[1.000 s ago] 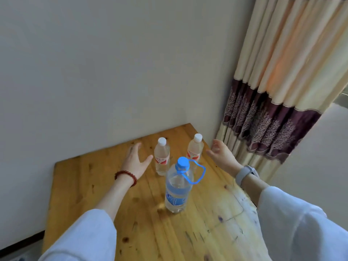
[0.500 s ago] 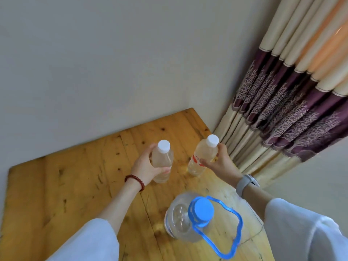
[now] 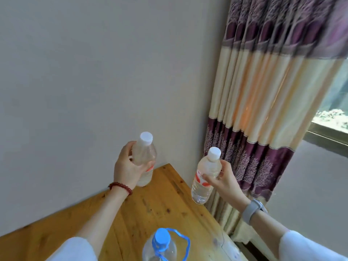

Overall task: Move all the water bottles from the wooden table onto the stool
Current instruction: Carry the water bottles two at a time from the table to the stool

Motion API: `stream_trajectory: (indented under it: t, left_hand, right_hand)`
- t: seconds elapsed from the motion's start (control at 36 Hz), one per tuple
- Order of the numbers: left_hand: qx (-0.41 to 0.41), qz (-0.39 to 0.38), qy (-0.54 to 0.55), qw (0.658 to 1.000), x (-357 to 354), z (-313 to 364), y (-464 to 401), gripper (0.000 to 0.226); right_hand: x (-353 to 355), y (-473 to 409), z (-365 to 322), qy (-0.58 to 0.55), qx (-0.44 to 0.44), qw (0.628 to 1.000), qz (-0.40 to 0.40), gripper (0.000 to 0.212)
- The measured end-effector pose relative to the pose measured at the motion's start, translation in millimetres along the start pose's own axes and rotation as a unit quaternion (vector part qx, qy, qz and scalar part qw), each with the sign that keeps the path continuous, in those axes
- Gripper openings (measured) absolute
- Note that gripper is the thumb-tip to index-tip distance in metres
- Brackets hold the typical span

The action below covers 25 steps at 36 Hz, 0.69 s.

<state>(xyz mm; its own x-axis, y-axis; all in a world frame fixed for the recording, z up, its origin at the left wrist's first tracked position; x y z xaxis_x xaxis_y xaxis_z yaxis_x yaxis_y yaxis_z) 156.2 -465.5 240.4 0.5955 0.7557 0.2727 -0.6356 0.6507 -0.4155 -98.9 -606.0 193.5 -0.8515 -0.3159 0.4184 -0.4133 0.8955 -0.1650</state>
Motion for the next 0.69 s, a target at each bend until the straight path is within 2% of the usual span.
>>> stream_trajectory:
  t: [0.19, 0.31, 0.36, 0.44, 0.56, 0.64, 0.69]
  left_hand:
    - [-0.115, -0.050, 0.063, 0.990, -31.8, 159.1, 40.1, 0.065]
    - [-0.157, -0.102, 0.141, 0.972, -69.9, 246.0, 110.2, 0.070]
    - [-0.169, -0.135, 0.190, 0.958, -94.0, 279.3, 157.5, 0.079]
    - [-0.165, -0.182, 0.241, 0.939, -137.6, 314.2, 238.7, 0.084]
    - [-0.173, -0.267, 0.239, 0.917, -202.0, 346.2, 363.8, 0.076]
    - [-0.171, -0.344, 0.192, 0.903, -245.1, 363.9, 463.7, 0.085]
    - [-0.188, -0.397, 0.185, 0.879, -269.7, 380.4, 530.3, 0.103]
  right_hand:
    - [131.6, 78.5, -70.5, 0.016, 0.063, 0.992, 0.104, 0.061]
    - [212.9, 169.6, -94.6, 0.040, 0.105, 0.977, 0.183, 0.059]
    - [250.9, 222.6, -94.9, 0.046, 0.104, 0.969, 0.219, 0.066]
    - [310.3, 308.6, -77.8, 0.092, 0.078, 0.952, 0.281, 0.078]
    - [379.1, 435.9, -37.1, 0.198, 0.011, 0.918, 0.343, 0.068]
    - [417.7, 535.0, -5.0, 0.252, -0.068, 0.893, 0.367, 0.072]
    - [441.8, 600.6, 16.2, 0.268, -0.127, 0.874, 0.385, 0.072]
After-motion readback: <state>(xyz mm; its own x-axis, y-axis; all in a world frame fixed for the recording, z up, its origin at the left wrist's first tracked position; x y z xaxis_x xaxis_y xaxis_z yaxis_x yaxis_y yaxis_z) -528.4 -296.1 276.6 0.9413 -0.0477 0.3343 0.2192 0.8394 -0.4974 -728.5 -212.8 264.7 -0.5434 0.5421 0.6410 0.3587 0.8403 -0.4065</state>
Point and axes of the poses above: each hand's wrist, its own y-axis away from the middle knuckle, its own x-axis out of the back of the hand, z = x × y, the point moved 3 cm from there along -y, towards the middle knuckle, and after that the axes turned 4 degrees about y, right-handed, at the moved point
